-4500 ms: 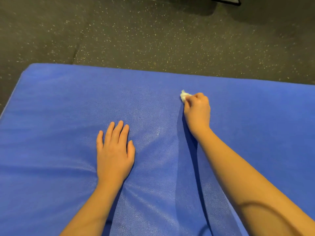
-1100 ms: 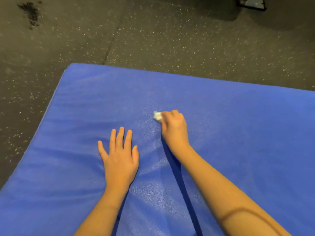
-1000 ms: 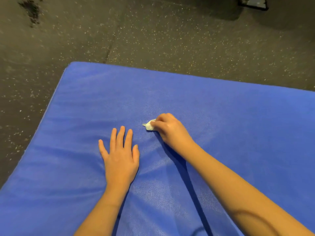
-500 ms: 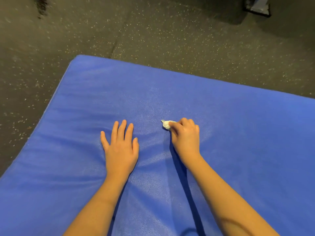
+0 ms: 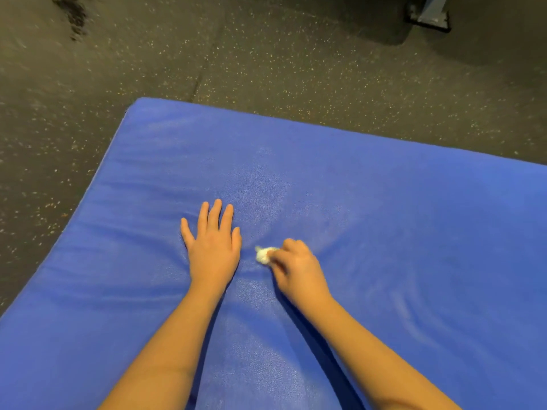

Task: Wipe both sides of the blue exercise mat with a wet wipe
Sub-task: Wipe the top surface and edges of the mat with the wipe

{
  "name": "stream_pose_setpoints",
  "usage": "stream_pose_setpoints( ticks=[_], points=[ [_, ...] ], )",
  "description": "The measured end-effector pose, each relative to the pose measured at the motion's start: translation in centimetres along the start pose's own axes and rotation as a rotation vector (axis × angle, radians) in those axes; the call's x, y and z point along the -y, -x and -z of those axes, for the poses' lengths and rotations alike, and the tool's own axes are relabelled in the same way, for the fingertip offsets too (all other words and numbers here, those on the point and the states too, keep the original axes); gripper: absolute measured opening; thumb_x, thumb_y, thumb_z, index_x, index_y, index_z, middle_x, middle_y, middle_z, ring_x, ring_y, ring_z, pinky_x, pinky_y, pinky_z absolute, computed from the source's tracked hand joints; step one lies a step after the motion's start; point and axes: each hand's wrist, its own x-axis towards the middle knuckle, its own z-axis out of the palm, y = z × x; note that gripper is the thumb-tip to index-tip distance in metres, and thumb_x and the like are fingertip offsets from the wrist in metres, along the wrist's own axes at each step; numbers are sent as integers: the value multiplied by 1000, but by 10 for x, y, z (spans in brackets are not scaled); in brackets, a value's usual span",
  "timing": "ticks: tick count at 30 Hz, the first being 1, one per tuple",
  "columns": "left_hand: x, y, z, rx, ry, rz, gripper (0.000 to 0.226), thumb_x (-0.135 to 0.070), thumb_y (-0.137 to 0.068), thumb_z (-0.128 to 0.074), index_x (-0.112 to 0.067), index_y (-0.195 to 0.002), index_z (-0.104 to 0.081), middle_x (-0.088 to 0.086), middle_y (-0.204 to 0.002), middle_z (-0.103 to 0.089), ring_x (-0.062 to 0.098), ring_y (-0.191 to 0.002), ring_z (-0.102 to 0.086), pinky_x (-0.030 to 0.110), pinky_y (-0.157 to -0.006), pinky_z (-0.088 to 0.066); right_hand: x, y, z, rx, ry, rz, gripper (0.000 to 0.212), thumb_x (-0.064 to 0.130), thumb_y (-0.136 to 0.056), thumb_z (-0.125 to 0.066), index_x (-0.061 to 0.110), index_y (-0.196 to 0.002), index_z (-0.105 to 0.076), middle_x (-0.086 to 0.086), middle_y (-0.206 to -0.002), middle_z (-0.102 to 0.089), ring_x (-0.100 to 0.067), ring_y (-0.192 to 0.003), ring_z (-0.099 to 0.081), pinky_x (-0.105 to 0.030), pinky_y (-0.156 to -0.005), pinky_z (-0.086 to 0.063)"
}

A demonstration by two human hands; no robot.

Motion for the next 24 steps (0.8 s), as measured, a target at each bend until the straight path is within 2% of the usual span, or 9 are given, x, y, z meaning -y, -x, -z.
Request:
stream_pose_setpoints(
  ticks=[2,3,7,9,12,17,20,22,24],
  points=[
    [0,2,3,26,22,3,44,-27,-99,-44,-15,-141,-48,7,-152,-39,27,-144,-29,60,-113,-15,-4,3,5,79,86,114,8,22,-81,-68,17,-75,-69,0,-63,-44,-21,-56,-42,-25,-51,-27],
    [0,5,6,63,31,-4,45,-26,-100,-45,-16,-144,-44,6,-154,-35,27,-146,-24,58,-115,-12,-9,1,7,42,136,66,9,26,-81,-69,20,-74,-71,1,-61,-42,-21,-55,-41,-26,-51,-26],
    [7,28,22,206,6,-70,51,-29,-102,-39,-20,-151,-29,1,-161,-17,23,-149,-7,48,-118,-4,-9,9,2,-214,113,-380,7,23,-82,-74,19,-75,-74,3,-62,-34,-25,-57,-45,-31,-53,-37],
    [12,41,31,288,-56,-108,53,-32,-103,-36,-22,-153,-22,-1,-162,-11,21,-150,-3,46,-118,-5,15,23,-5,-106,74,-275,11,22,-83,-72,18,-74,-70,4,-65,-31,-23,-57,-42,-32,-49,-37],
    [17,59,47,403,-93,-129,53,-32,-104,-34,-24,-153,-19,-4,-162,-8,19,-150,0,47,-119,-9,31,39,3,117,146,-7,22,22,-78,-73,17,-60,-62,1,-59,-33,-21,-53,-36,-29,-44,-26],
    [28,94,74,530,-118,-147,51,-33,-105,-29,-25,-154,-18,-7,-162,-7,16,-150,1,45,-119,-3,21,36,15,-122,224,-382,35,13,-66,-85,13,-47,-57,4,-58,-24,-19,-53,-28,-27,-47,-23],
    [35,111,80,533,-144,-146,51,-35,-106,-26,-25,-155,-15,-8,-162,-7,16,-150,0,43,-120,-2,58,55,4,134,83,-277,19,25,-89,-66,12,-76,-71,0,-69,-33,-22,-66,-36,-30,-56,-29],
    [35,118,80,523,-139,-141,51,-35,-106,-26,-25,-155,-15,-8,-162,-8,16,-150,0,43,-120,-2,67,64,8,319,88,-181,28,34,-97,-51,16,-92,-71,-1,-76,-37,-22,-75,-37,-32,-62,-28],
    [34,123,81,520,-119,-135,50,-34,-106,-25,-25,-155,-16,-8,-162,-8,16,-150,0,44,-120,-2,58,63,17,319,160,-233,32,39,-97,-48,19,-91,-72,0,-74,-37,-21,-76,-37,-32,-63,-25]
  ],
)
